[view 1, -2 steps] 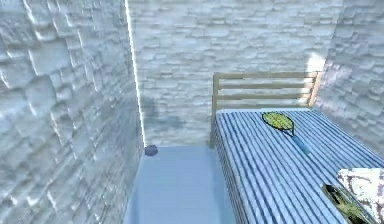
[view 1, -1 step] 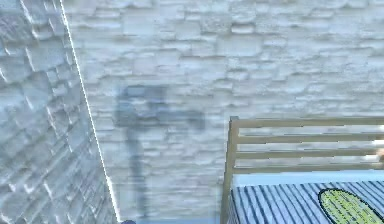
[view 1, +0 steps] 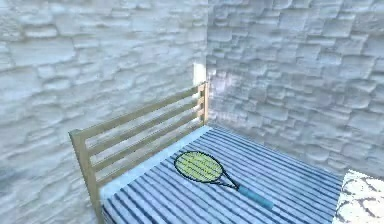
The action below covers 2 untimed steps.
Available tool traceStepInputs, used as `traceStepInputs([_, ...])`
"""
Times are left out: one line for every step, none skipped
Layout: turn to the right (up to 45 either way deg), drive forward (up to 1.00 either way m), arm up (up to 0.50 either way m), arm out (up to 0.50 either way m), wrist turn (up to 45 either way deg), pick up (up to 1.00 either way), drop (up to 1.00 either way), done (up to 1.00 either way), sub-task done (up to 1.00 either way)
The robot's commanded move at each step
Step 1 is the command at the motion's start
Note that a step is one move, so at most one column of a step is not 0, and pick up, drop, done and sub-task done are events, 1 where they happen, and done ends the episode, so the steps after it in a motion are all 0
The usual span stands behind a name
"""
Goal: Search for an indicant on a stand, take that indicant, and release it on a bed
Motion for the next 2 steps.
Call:
traceStepInputs([45.0,0.0,0.0,0.0,0.0,0.0,0.0,0.0,0.0])
traceStepInputs([45.0,0.0,0.0,0.0,0.0,0.0,0.0,0.0,0.0])
